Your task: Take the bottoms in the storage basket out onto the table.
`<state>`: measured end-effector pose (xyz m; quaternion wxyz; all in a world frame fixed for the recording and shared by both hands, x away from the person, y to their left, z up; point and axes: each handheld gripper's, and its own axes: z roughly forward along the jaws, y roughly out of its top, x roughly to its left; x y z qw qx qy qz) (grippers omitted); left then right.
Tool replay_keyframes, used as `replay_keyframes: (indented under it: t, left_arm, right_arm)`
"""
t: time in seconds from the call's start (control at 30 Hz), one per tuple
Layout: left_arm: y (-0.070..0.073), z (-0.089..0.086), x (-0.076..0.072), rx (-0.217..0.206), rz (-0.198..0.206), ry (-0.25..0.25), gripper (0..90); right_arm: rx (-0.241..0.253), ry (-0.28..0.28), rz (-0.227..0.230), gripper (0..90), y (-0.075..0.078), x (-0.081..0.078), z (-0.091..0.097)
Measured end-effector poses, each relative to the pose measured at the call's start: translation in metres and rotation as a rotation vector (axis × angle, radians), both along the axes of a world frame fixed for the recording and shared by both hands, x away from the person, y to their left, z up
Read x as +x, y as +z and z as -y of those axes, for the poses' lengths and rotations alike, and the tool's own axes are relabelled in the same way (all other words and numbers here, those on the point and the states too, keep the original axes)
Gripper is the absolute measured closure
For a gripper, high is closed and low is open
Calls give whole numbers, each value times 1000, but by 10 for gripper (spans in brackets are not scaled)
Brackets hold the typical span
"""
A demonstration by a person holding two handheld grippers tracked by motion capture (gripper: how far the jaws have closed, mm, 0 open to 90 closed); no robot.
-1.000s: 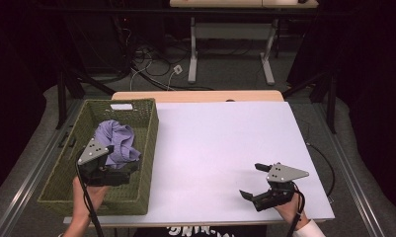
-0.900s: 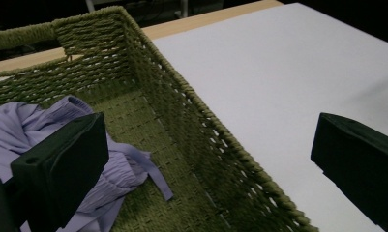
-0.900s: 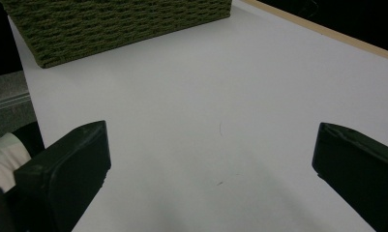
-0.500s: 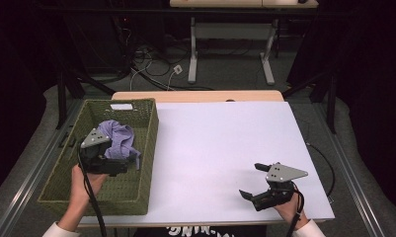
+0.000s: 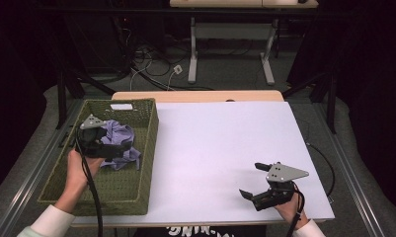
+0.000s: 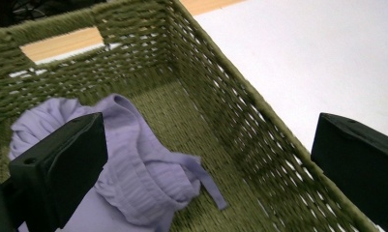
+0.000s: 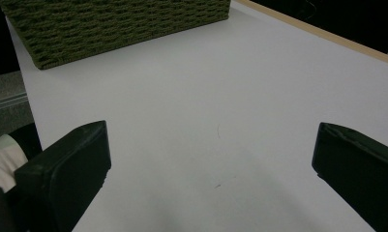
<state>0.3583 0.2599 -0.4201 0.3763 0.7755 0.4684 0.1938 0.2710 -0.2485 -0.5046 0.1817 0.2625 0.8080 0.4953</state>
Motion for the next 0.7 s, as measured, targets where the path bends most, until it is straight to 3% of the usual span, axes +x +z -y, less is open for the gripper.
replay_keyframes:
  t: [0.03,0.13,0.27,0.43,0.53,0.7]
  left_arm:
    - [0,-3,6,-9,-22,5,0]
    - [-2,-4,10,18,-25,11,0]
    - [-7,-11,21,35,-63,26,0]
    - [-7,-16,29,37,-88,43,0]
    - [-8,-16,36,85,-110,45,0]
    - [-6,-20,44,74,-121,68,0]
  right_arm:
    - [2,-3,-4,0,0,0,1]
    - [6,-9,-4,0,-1,1,3]
    - [-9,-4,-20,0,-4,3,1]
    - [-12,5,-26,0,-6,4,-1]
    - [-18,7,-23,2,-5,3,-3]
    - [-13,7,-23,2,-5,2,-2]
